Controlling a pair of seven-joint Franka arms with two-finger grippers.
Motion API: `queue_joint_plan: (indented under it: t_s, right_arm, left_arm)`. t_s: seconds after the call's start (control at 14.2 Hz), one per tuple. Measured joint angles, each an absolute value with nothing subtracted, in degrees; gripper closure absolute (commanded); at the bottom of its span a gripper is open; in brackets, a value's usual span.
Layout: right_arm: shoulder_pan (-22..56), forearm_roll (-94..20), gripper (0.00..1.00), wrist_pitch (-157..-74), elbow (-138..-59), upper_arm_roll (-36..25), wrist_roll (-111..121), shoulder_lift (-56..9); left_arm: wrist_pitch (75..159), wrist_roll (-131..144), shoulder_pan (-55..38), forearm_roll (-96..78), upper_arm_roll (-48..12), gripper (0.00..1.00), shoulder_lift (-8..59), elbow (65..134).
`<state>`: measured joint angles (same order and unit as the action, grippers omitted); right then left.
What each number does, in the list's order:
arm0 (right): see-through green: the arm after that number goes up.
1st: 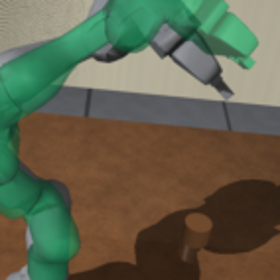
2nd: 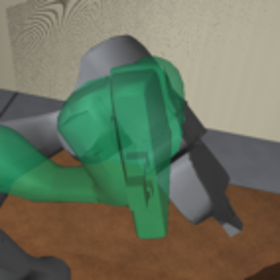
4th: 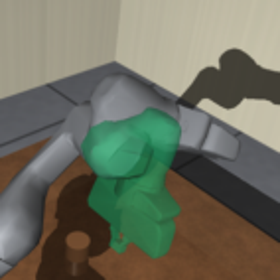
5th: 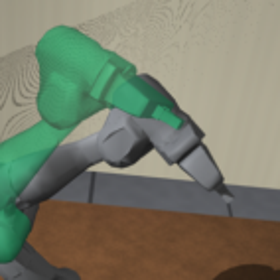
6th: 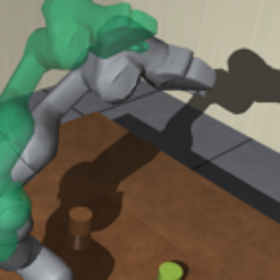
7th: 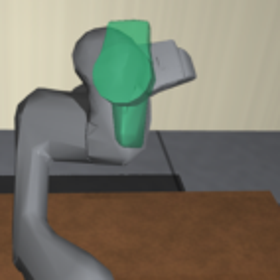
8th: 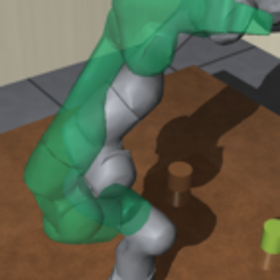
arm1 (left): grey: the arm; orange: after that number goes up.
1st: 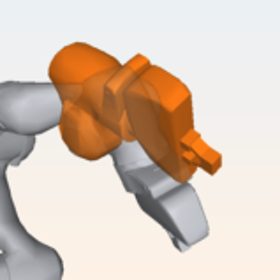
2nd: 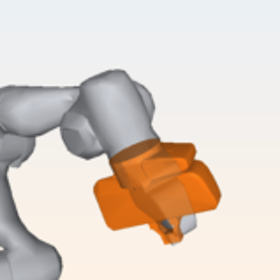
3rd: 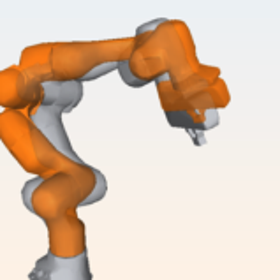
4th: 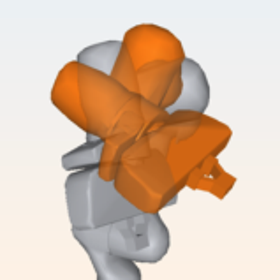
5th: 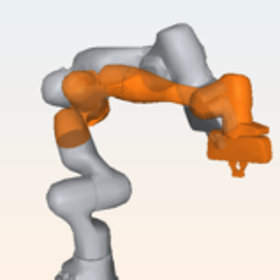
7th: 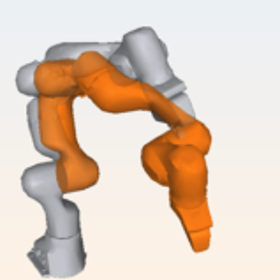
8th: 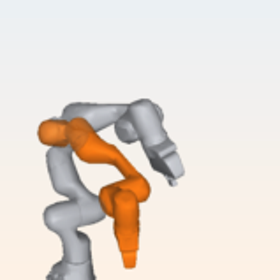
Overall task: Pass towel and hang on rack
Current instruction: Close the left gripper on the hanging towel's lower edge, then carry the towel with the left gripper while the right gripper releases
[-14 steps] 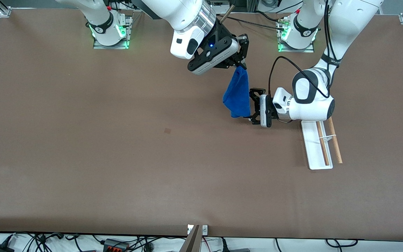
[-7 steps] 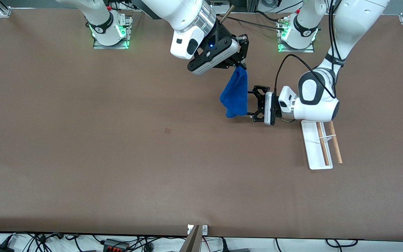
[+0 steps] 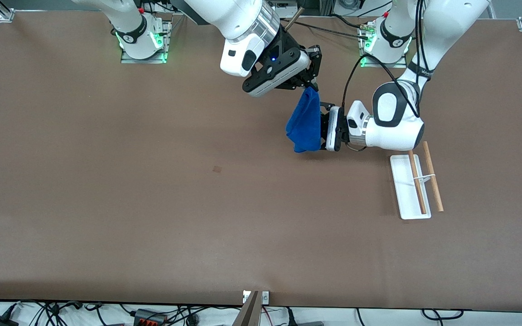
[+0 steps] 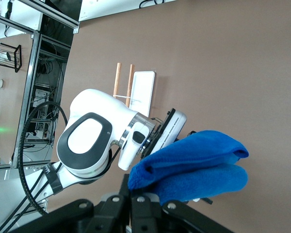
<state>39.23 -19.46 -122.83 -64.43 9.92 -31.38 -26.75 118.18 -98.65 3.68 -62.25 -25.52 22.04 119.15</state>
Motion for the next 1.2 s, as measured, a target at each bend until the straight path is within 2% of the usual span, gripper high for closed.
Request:
queue_joint_plan:
  t_s: [0.21, 0.56, 0.64, 0.71, 1.2]
  right_arm:
    - [39.23, -19.37, 1.00, -122.83, -64.43, 9.92, -31.38, -26.75]
    - [39.23, -19.33, 1.00, -122.83, -64.43, 9.91, -31.38, -26.75]
    - [39.22, -19.32, 0.55, -122.83, -64.43, 9.85, -31.38, -26.75]
    - [39.21, -19.30, 0.01, -122.83, -64.43, 9.74, -31.38, -26.77]
    - [35.99, -15.06, 0.00, -119.53, -64.54, 9.00, -29.21, -27.42]
  left_arm:
    - [119.38, -99.79, 3.78, -62.30, -25.50, 0.99, 22.04, 119.14]
    - [119.68, -99.89, 3.96, -62.52, -25.37, 0.99, 22.05, 119.10]
    - [119.77, -99.90, 4.05, -62.52, -25.28, 0.99, 22.04, 118.90]
    - [119.80, -99.91, 4.17, -62.43, -25.13, 0.99, 22.04, 118.60]
    - [119.86, -99.54, 7.06, -56.18, -23.87, 0.99, 22.04, 117.65]
